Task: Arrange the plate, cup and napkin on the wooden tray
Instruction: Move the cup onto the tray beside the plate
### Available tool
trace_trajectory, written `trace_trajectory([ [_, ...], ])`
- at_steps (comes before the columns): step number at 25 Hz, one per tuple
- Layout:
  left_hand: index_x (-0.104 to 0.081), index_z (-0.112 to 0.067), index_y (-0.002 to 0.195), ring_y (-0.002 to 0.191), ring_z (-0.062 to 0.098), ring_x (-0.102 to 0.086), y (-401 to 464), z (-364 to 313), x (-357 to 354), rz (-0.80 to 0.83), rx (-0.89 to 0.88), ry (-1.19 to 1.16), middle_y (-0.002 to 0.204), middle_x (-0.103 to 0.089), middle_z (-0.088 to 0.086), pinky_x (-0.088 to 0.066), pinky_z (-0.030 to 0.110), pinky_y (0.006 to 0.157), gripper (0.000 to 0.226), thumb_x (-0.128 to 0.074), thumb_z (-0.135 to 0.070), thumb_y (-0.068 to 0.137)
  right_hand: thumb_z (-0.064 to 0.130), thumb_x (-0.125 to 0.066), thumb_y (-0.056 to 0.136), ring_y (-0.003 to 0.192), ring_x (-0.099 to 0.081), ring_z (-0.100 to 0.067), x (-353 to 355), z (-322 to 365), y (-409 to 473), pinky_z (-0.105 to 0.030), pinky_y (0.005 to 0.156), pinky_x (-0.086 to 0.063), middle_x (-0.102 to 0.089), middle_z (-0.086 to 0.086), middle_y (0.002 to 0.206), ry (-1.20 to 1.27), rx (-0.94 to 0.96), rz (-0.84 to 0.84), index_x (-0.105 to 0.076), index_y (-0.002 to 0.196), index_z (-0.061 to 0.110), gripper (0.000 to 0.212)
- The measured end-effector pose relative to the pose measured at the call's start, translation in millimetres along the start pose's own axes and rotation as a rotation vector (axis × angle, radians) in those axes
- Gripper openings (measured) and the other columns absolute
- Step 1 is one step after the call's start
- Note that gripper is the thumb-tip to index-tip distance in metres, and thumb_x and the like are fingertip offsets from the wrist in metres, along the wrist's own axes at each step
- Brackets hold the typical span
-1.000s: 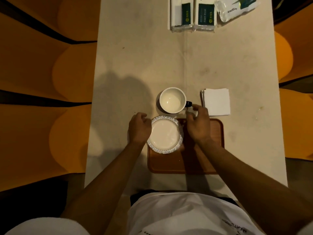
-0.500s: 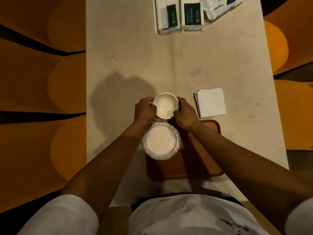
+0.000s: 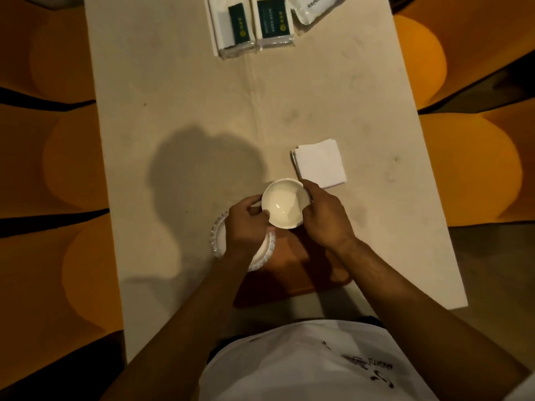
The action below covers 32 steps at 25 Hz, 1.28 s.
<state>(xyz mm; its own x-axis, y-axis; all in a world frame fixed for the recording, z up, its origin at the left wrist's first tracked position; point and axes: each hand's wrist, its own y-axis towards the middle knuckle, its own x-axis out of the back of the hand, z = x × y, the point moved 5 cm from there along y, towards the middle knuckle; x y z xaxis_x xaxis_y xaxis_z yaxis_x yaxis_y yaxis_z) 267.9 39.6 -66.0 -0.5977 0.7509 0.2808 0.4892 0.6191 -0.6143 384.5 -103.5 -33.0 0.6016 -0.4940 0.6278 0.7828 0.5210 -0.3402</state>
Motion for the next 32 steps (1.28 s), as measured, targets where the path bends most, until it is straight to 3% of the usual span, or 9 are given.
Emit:
trace_trajectory([
  [4,-0.070,-0.017,0.120,0.104,0.026,-0.069,-14.4,15.2,-40.5,0.046,0.063,-0.037,0.106,-0.073,-0.003,-0.063,0.049,0.075,0.043,-0.073,-0.002,0.080,0.019,-0.051,0.087,0.118,-0.057,-0.028,22.7,-34.9,-17.8,-0.037,0.102,-0.045,-0.061,-0.005,0.134,-0.003,-0.108,0.068,-0.049,0.139,0.023,0.053],
  [7,-0.070,-0.023,0.120,0.104,0.023,-0.069,-15.7,17.9,-59.7,0.074,0.038,0.062,0.102,-0.071,-0.010,-0.061,0.048,0.082,0.043,-0.075,-0.008,0.080,0.028,-0.048,0.079,0.114,-0.058,-0.030,35.2,-44.2,-22.8,-0.037,0.099,-0.043,-0.063,-0.007,0.130,0.035,-0.114,0.048,-0.053,0.136,0.021,0.057],
  [14,-0.069,-0.019,0.121,0.096,0.013,-0.066,-16.4,13.7,-69.1,0.041,-0.012,0.168,0.100,-0.070,-0.011,-0.061,0.045,0.086,0.044,-0.076,-0.008,0.080,0.019,-0.053,0.088,0.115,-0.057,-0.027,36.9,-60.0,-18.6,-0.035,0.098,-0.044,-0.062,-0.005,0.131,0.060,-0.114,0.078,-0.051,0.136,0.023,0.049],
  [19,-0.068,-0.013,0.124,0.102,0.019,-0.067,-15.0,10.3,-70.0,0.029,-0.022,0.156,0.118,-0.073,0.004,-0.061,0.045,0.085,0.044,-0.075,-0.005,0.081,0.037,-0.047,0.080,0.113,-0.059,-0.026,38.0,-59.6,-12.9,-0.031,0.094,-0.042,-0.063,-0.005,0.131,0.055,-0.093,0.113,-0.053,0.135,0.022,0.058],
  [23,-0.067,-0.012,0.125,0.096,0.012,-0.063,-14.5,7.9,-69.0,0.024,-0.055,0.163,0.114,-0.071,-0.002,-0.053,0.007,0.059,0.043,-0.074,-0.006,0.083,0.039,-0.046,0.074,0.111,-0.058,-0.025,39.2,-61.1,-8.8,-0.028,0.090,-0.040,-0.064,-0.005,0.129,0.066,-0.075,0.134,-0.054,0.134,0.023,0.063],
  [24,-0.068,-0.014,0.125,0.096,0.010,-0.062,-14.1,7.7,-68.7,0.021,-0.070,0.184,0.114,-0.072,-0.001,-0.051,0.006,0.061,0.043,-0.073,-0.008,0.083,0.039,-0.046,0.073,0.111,-0.058,-0.024,38.9,-62.2,-8.0,-0.028,0.090,-0.041,-0.064,-0.004,0.129,0.069,-0.071,0.139,-0.054,0.134,0.023,0.063],
  [27,-0.069,-0.019,0.125,0.099,0.010,-0.065,-13.1,9.8,-65.9,0.024,-0.066,0.208,0.117,-0.074,0.000,-0.058,0.029,0.084,0.042,-0.072,-0.012,0.084,0.040,-0.048,0.075,0.109,-0.059,-0.023,34.9,-63.5,-6.9,-0.027,0.089,-0.040,-0.064,-0.003,0.128,0.076,-0.056,0.155,-0.054,0.134,0.025,0.062],
  [29,-0.069,-0.020,0.124,0.101,0.013,-0.068,-11.7,12.4,-63.7,0.024,-0.038,0.191,0.114,-0.074,-0.002,-0.060,0.042,0.087,0.041,-0.072,-0.012,0.084,0.041,-0.049,0.076,0.107,-0.059,-0.021,31.8,-65.2,-6.5,-0.027,0.088,-0.041,-0.065,-0.003,0.127,0.078,-0.060,0.157,-0.055,0.133,0.025,0.060],
  [32,-0.068,-0.021,0.125,0.102,0.015,-0.067,-10.6,14.2,-62.9,0.040,-0.058,0.206,0.113,-0.073,-0.004,-0.061,0.047,0.085,0.042,-0.072,-0.013,0.084,0.040,-0.049,0.077,0.103,-0.057,-0.016,28.8,-65.8,-7.0,-0.026,0.087,-0.040,-0.065,-0.003,0.126,0.084,-0.051,0.149,-0.055,0.133,0.026,0.058],
])
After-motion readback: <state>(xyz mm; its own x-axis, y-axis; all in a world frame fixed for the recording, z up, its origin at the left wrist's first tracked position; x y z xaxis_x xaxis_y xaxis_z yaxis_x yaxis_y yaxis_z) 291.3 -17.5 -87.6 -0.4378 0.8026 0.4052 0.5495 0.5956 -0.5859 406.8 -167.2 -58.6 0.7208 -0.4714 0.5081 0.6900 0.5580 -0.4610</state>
